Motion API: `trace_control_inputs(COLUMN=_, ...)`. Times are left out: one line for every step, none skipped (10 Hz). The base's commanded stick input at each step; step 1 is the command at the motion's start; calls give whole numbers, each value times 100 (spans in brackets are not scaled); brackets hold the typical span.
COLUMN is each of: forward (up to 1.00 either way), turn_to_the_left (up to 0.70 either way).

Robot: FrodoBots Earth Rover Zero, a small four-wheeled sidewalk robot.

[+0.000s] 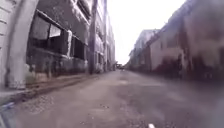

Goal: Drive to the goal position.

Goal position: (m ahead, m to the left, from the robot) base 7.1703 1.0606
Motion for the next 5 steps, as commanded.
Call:
trace_control_inputs(forward=100, turn_to_the_left=0)
trace_control_inputs(forward=100, turn_to_the_left=0)
trace_control_inputs(forward=100, turn_to_the_left=0)
trace_control_inputs(forward=100, turn_to_the_left=0)
trace_control_inputs(forward=100, turn_to_the_left=0)
